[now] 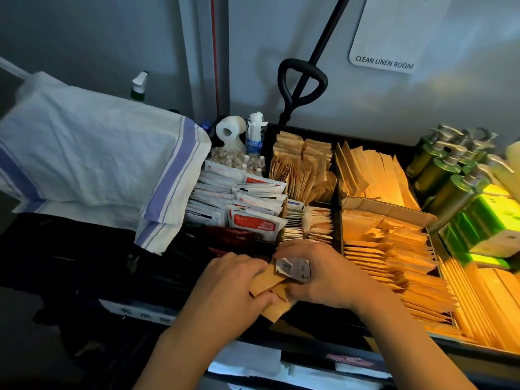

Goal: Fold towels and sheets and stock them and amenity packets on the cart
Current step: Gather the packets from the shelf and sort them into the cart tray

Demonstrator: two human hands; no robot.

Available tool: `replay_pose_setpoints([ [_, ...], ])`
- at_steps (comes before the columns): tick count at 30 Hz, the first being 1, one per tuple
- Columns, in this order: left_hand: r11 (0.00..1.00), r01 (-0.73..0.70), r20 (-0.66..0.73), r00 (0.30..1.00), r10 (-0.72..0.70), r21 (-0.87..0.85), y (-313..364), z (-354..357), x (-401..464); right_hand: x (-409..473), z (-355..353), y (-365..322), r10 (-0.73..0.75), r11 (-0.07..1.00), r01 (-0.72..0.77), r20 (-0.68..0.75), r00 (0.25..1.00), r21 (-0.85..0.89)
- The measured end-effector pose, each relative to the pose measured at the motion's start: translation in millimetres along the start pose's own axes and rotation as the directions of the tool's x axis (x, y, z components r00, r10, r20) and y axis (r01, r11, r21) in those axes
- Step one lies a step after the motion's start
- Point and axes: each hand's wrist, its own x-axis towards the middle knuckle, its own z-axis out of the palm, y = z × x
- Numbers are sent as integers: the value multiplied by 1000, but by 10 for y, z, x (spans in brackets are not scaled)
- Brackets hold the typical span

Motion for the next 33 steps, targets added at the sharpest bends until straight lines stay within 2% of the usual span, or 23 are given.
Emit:
replay_pose_setpoints([
  [9, 997, 76, -89, 993, -73, 28, 162, 65, 13, -170, -96, 202, 75, 987, -59, 103, 992, -148],
  [12, 996, 76, -104, 992, -71, 45, 233, 81, 41, -214, -94, 273, 113, 977, -103, 48, 992, -184],
  [17, 999, 42, -153, 987, -46, -26, 357, 97, 145, -260, -198, 254, 25, 957, -35, -41, 999, -287],
  [21, 998, 34, -204, 978, -44, -51, 429, 145, 273, -301, -379, 189, -17, 941, -2, -54, 998, -339],
  [24, 999, 2, -211, 977, -12, -48, 505, 154, 377, -355, -472, 131, -110, 966, 54, -213, 971, -251],
  [27, 993, -25, -247, 969, -4, -116, 511, 108, 481, -345, -476, 98, -152, 987, 115, -395, 906, -116],
  [30, 949, 7, -291, 951, -104, -316, 416, 3, 586, -244, -481, 128, 21, 997, 23, -522, 853, 79],
  [31, 916, 14, -300, 943, -146, -401, 380, -42, 616, -201, -498, 138, 88, 990, -19, -510, 856, 139],
  [33, 851, 7, -303, 933, -195, -526, 325, -121, 668, -109, -510, 156, 123, 985, -50, -477, 870, 164],
])
